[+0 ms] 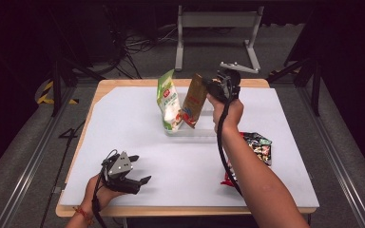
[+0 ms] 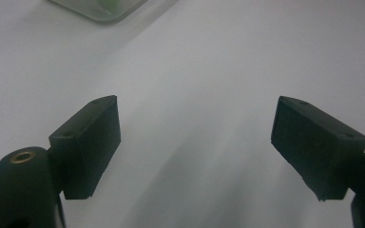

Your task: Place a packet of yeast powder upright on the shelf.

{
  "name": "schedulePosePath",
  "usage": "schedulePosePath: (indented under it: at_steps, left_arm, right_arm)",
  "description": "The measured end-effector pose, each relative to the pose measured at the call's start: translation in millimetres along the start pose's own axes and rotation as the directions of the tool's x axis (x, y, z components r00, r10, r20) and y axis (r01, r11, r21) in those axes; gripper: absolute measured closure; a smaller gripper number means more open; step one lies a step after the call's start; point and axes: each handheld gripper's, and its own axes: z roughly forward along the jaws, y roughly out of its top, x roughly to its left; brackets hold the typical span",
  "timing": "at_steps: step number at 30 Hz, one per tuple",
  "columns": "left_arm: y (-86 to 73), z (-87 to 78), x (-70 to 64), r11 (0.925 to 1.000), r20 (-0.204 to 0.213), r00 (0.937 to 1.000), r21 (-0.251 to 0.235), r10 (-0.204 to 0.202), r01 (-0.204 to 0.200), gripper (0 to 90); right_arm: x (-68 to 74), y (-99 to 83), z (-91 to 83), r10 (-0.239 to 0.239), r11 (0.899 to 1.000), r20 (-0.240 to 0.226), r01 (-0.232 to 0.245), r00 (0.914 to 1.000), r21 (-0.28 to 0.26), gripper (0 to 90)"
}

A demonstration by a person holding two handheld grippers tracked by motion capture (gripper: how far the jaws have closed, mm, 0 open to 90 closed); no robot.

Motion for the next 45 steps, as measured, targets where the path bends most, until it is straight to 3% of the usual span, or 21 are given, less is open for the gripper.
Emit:
schedulePosePath:
  at_steps: [6,10,13,21,25,27,31,32,35,38,40,41,42,43,45]
  left_arm:
    - [1.2,1.9,-0.7,1.0000,0.001,1.0000,0.008,0.002,-0.002,17.6]
    - [1.5,2.9,-1.2,0.9999,0.000,1.0000,0.013,0.003,-0.003,17.7]
    - [1.7,3.8,-1.4,0.9998,0.001,1.0000,0.018,0.006,-0.006,17.8]
    - [0.8,3.3,-1.9,0.9997,-0.002,1.0000,0.023,0.007,-0.007,17.8]
    - [-0.7,0.7,-0.5,0.9998,-0.005,1.0000,0.017,0.005,-0.005,18.0]
    - [-0.7,1.3,0.3,0.9999,-0.005,1.0000,0.015,-0.001,0.001,18.0]
    - [1.4,2.9,-1.0,0.9998,-0.005,0.9999,0.019,0.011,-0.011,17.9]
    - [1.9,3.7,-1.9,0.9996,-0.004,0.9999,0.023,0.013,-0.013,17.9]
    - [2.0,3.9,-2.1,0.9995,-0.002,0.9999,0.026,0.015,-0.015,18.0]
    - [0.9,3.3,-1.3,0.9997,-0.001,1.0000,0.022,0.008,-0.008,17.9]
    - [0.4,2.8,-1.0,0.9998,-0.002,1.0000,0.021,0.007,-0.007,18.0]
    - [0.3,2.5,-0.8,0.9998,-0.003,1.0000,0.020,0.005,-0.005,18.0]
    - [0.3,2.3,-0.7,0.9998,-0.003,1.0000,0.019,0.005,-0.005,18.1]
    - [0.5,2.2,-0.5,0.9998,-0.003,1.0000,0.018,0.008,-0.008,18.1]
    - [1.1,2.3,-0.6,0.9997,-0.003,0.9999,0.019,0.013,-0.013,18.2]
  right_arm:
    - [-36.2,-10.5,-16.3,0.052,0.998,0.069,-0.050,0.9962,-0.041,88.5]
    - [-47.1,-16.8,-21.6,0.066,0.997,0.092,-0.062,0.9936,-0.049,88.4]
    - [-53.3,-22.9,-21.8,0.078,0.997,0.080,-0.076,0.9937,-0.032,88.2]
    - [-36.1,-23.2,-18.1,-0.010,1.000,0.125,0.011,0.9922,-0.006,87.5]
    - [-43.3,-19.1,-23.7,-0.010,1.000,0.127,0.008,0.9919,0.012,87.6]
    - [-45.7,-17.0,-29.5,-0.010,1.000,0.140,0.011,0.9902,-0.005,87.5]
    - [-39.1,-17.4,-30.5,-0.029,1.000,0.115,0.028,0.9930,0.008,87.0]
    - [-29.5,-20.0,-26.6,-0.055,0.998,0.102,0.052,0.9933,0.029,85.9]
    - [-21.0,-20.9,-24.9,-0.080,0.997,0.111,0.078,0.9905,0.023,84.7]
    - [-9.7,-20.7,-20.2,-0.118,0.993,0.125,0.114,0.9850,0.037,77.5]
    - [-4.4,-20.8,-18.8,-0.156,0.988,0.126,0.152,0.9797,0.039,83.8]
    - [-3.0,-20.4,-18.7,-0.171,0.985,0.136,0.168,0.9758,0.037,86.2]
    - [-2.2,-17.8,-18.7,-0.209,0.978,0.161,0.205,0.9646,0.041,88.2]
    - [-5.0,-14.0,-19.7,-0.206,0.978,0.185,0.204,0.9609,0.031,88.7]
    - [-11.8,-8.3,-18.5,-0.175,0.985,0.187,0.169,0.9667,0.046,88.9]
